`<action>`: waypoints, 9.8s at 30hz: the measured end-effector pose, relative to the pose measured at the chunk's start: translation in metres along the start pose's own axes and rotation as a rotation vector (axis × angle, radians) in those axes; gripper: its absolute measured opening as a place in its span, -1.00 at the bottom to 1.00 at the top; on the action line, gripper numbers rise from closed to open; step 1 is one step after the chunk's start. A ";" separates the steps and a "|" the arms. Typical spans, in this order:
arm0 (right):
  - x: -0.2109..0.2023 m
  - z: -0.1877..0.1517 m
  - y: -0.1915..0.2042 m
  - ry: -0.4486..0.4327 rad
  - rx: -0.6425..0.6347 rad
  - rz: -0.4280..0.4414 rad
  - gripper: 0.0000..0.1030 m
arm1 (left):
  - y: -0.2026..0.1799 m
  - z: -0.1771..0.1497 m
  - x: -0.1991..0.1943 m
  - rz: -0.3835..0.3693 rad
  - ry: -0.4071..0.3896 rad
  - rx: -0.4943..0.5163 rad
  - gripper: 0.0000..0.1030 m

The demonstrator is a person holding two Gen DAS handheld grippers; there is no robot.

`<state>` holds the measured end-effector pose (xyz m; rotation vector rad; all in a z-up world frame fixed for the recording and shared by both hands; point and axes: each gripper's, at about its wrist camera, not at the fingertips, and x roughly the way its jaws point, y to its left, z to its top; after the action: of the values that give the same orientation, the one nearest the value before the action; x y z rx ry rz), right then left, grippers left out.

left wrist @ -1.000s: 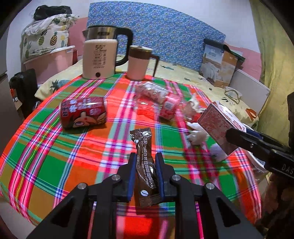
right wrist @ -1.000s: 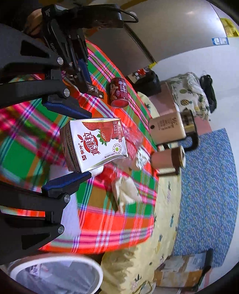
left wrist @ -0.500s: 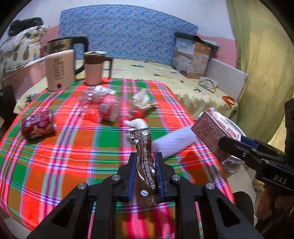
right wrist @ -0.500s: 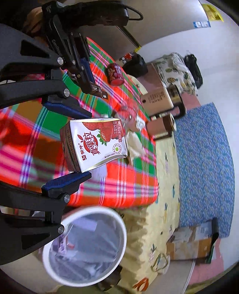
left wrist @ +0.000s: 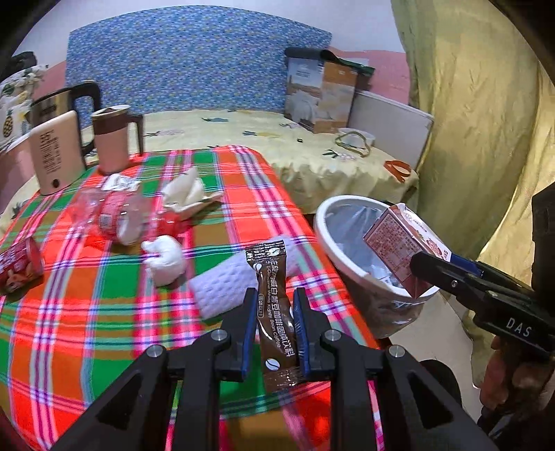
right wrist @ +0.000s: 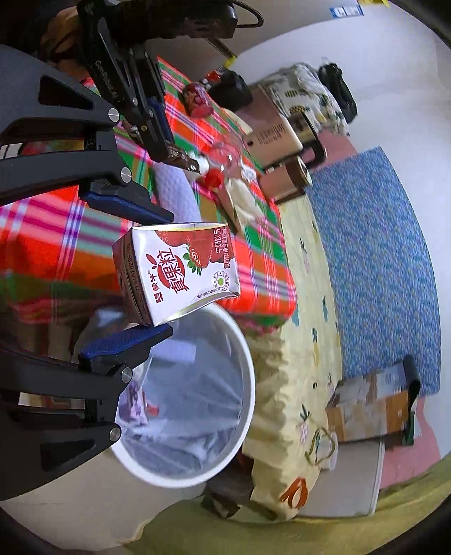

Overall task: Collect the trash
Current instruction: 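Carry the wrapper and carton over the bin and open both tools to drop them, then move both tools back over the table toward the remaining trash, then grasp the red milk can with the left tool while the right tool grasps the white tissue ball, then carry the can and tissue ball over the bin and open both tools to drop them, then move both tools back over the table toward the foam net and bottle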

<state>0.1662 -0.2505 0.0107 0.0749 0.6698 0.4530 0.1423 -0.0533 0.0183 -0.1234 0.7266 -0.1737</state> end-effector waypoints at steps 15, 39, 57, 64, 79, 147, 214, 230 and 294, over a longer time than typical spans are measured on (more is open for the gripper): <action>0.003 -0.006 -0.064 0.025 0.112 -0.147 0.14 | -0.058 0.023 0.057 -0.142 0.071 0.089 -0.58; 0.012 -0.002 -0.090 0.084 0.109 -0.239 0.16 | -0.091 0.045 0.115 -0.229 0.143 0.102 -0.28; -0.016 -0.006 -0.062 0.011 0.099 -0.216 0.16 | -0.068 0.035 0.057 -0.195 0.036 0.079 -0.26; -0.029 -0.007 -0.042 -0.022 0.079 -0.179 0.16 | -0.059 0.023 0.028 -0.156 0.004 0.072 -0.26; -0.030 -0.011 0.000 -0.029 -0.001 -0.071 0.16 | -0.026 0.000 -0.015 -0.064 -0.063 0.028 -0.26; 0.133 0.019 0.134 0.224 -0.144 0.116 0.16 | 0.288 0.014 -0.028 0.238 -0.047 0.004 0.34; 0.015 0.012 0.009 0.013 0.075 -0.003 -0.45 | 0.040 0.013 -0.015 -0.034 -0.024 0.037 0.06; 0.007 0.006 -0.056 0.013 0.184 -0.134 -0.44 | -0.046 0.038 0.046 -0.170 0.025 0.158 0.06; -0.016 -0.015 -0.007 0.021 0.105 -0.010 0.26 | -0.026 0.004 -0.004 -0.169 -0.018 0.115 0.08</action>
<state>0.1489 -0.2647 0.0067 0.1659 0.7146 0.4094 0.1387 -0.0780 0.0288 -0.0765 0.6871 -0.3744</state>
